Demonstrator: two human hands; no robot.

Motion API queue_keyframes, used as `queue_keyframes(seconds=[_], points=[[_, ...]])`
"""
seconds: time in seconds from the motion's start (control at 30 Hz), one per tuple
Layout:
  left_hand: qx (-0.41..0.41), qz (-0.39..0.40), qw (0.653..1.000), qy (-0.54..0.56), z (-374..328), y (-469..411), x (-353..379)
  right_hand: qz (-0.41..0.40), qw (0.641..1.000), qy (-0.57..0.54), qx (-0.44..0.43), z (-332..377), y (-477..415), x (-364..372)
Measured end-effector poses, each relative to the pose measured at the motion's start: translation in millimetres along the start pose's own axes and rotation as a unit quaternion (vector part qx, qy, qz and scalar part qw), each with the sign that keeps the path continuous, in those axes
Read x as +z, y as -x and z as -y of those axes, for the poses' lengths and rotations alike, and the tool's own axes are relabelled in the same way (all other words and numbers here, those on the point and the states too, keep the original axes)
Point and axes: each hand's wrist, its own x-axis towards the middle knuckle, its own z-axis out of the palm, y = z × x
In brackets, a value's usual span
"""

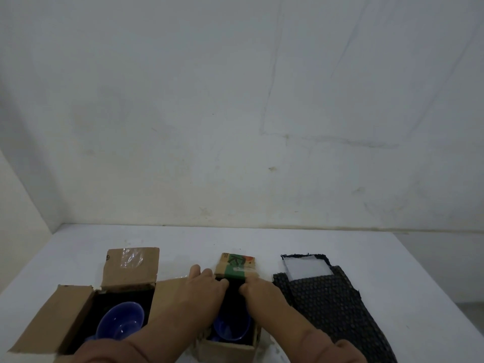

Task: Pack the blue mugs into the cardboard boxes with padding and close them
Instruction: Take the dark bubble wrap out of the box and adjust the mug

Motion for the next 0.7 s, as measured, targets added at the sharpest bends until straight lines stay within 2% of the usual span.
queue_keyframes(seconds=[0.53,0.6,0.7], points=[[-0.015,0.005,1.0,0.004,-2,2,7,-0.025,0.999,0.016,-0.037,-4,-3,6],[-0.025,0.001,1.0,0.009,-3,3,2,-0.047,0.997,-0.038,-0.047,-6,2,-1],[-0.05,-0.016,0.998,0.031,-7,5,-5,-0.18,0.964,-0.198,-0.011,-28,23,-7]])
